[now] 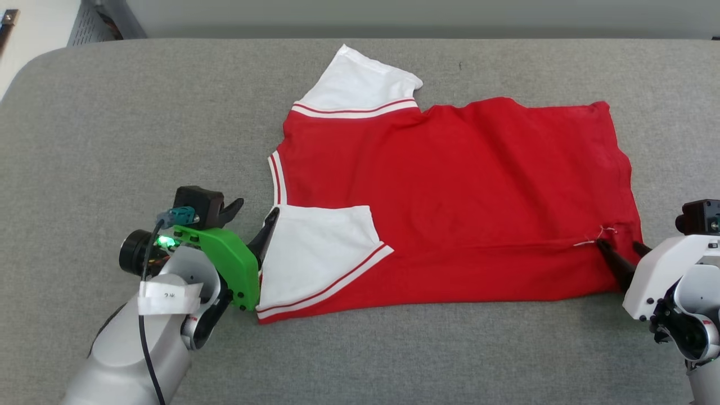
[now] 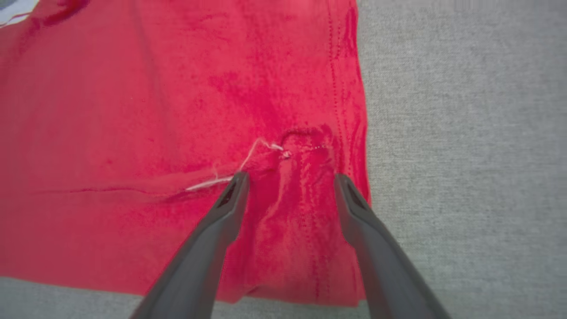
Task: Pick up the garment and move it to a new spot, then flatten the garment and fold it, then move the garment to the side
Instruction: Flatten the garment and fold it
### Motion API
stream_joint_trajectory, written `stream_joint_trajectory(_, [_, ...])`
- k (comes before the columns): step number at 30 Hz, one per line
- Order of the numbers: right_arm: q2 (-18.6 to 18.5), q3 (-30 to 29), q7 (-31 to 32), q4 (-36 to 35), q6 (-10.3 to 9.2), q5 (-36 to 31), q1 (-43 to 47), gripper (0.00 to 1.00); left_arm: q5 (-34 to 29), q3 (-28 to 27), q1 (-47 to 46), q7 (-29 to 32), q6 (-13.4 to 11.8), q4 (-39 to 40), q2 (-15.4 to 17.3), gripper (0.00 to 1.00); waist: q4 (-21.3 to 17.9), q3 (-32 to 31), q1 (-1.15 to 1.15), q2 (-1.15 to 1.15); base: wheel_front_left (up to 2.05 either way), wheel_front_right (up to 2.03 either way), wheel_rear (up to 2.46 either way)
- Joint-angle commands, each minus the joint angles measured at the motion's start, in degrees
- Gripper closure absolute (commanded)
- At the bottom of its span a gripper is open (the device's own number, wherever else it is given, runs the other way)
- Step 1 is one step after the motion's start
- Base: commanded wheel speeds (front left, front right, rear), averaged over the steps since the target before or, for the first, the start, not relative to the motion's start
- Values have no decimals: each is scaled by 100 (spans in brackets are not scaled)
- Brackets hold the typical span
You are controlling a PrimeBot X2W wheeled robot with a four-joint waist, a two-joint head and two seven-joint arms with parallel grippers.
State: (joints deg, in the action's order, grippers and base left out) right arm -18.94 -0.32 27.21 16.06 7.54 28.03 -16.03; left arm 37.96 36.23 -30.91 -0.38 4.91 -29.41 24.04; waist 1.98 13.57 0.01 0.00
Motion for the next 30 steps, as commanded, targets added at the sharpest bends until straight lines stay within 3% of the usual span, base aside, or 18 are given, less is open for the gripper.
stream_joint_trajectory(1, [-21, 7, -78, 15, -5, -4, -47, 0, 52, -66, -69, -113, -53, -39, -53, 0, 31, -200, -1, 0, 0, 0, 0])
stream_joint_trajectory(7, [-80, -5, -223, -113, -5, -41, 192, 0, 283, -280, 314, -483, -233, 96, -131, 0, 77, -637, -1, 0, 0, 0, 0])
stream_joint_trajectory(14, [-151, 43, -4, -747, -5, -180, 729, 0, 595, -483, 1118, -445, -691, 882, -50, 0, 86, -920, -1, 0, 0, 0, 0])
stream_joint_trajectory(22, [2, -179, 832, -1727, -5, -429, 1255, 0, 804, -492, 1921, 235, -1401, 2107, 197, 0, 9, -913, -1, 0, 0, 0, 0])
stream_joint_trajectory(30, [335, -529, 1604, -2467, -5, -735, 1491, 0, 883, -193, 2193, 1511, -1956, 2877, 550, 0, -80, -658, -1, 0, 0, 0, 0])
